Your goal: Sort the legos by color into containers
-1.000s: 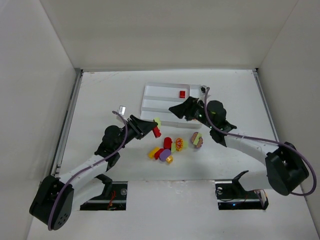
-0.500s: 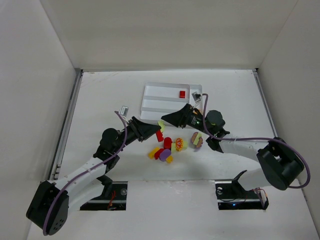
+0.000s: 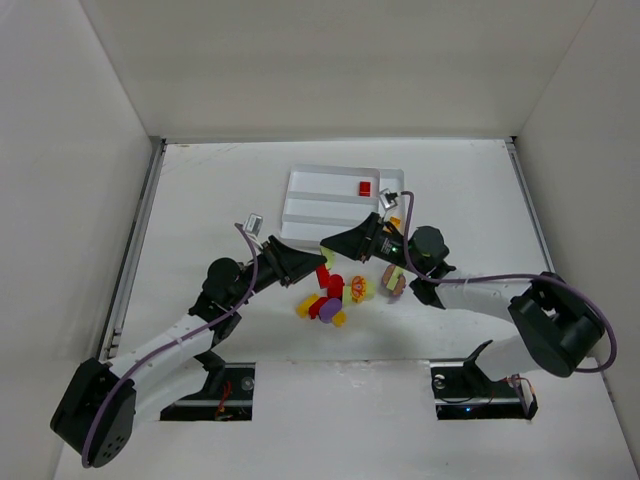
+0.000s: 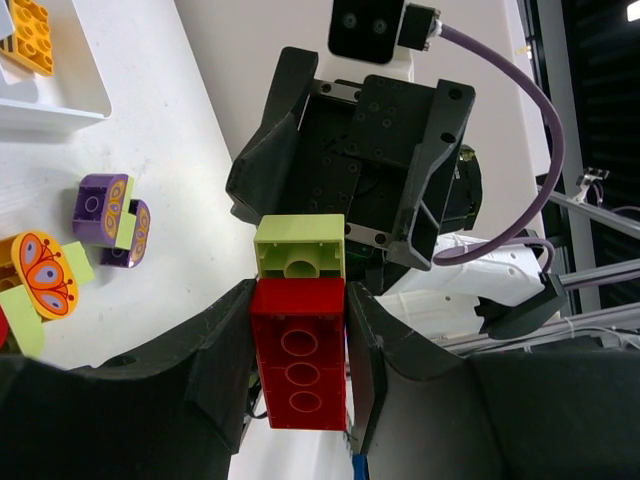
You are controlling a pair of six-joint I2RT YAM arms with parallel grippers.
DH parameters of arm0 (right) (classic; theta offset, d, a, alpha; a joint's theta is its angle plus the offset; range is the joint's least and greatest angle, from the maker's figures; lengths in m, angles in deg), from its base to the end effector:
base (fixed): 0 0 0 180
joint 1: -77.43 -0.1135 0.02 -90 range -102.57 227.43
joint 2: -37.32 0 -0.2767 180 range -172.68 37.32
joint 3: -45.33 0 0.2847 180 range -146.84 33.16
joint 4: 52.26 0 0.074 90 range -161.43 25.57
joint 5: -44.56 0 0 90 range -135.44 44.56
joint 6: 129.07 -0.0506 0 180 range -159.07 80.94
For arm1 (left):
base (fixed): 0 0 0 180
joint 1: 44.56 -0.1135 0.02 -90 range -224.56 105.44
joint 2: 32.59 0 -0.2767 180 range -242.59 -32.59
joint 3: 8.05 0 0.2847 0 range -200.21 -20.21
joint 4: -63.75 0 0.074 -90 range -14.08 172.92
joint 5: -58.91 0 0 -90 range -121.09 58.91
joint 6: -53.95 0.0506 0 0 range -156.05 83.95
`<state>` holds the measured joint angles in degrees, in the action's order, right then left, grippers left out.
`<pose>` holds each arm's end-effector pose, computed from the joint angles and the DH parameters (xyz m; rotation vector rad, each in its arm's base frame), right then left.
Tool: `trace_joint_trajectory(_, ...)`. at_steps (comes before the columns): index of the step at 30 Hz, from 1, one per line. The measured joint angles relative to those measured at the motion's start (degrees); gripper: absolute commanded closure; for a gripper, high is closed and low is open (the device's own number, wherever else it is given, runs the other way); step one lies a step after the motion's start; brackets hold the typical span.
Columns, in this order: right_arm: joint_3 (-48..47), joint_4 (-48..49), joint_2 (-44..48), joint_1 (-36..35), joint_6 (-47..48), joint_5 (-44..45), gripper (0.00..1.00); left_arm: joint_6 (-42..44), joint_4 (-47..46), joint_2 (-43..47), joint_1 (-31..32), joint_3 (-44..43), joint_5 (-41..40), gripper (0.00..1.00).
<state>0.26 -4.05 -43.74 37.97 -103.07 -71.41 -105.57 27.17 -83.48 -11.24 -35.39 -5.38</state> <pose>0.2362 0.2231 0.2448 -0.1054 1.6377 1.7611 0.1742 -0.1408 0.2414 -0.0590 1.6202 -1.7541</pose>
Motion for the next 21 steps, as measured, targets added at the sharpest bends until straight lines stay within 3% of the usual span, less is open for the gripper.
trace_joint_trajectory(7,0.02,1.2,-0.87,-0.02,-1.51,-0.68,0.45,-0.02,-0.57,-0.02,-0.04,0.0,-0.02,0.84)
trace_joint_trajectory(14,0.13,1.86,-1.62,-0.28,-2.27,-0.85,0.42,-0.02,-1.2,-0.02,-0.07,0.0,-0.02,0.84)
trace_joint_trajectory(21,0.7,2.19,-1.62,-0.39,-2.67,-0.87,0.57,0.04,-1.16,-0.42,-0.42,-0.22,0.02,0.84)
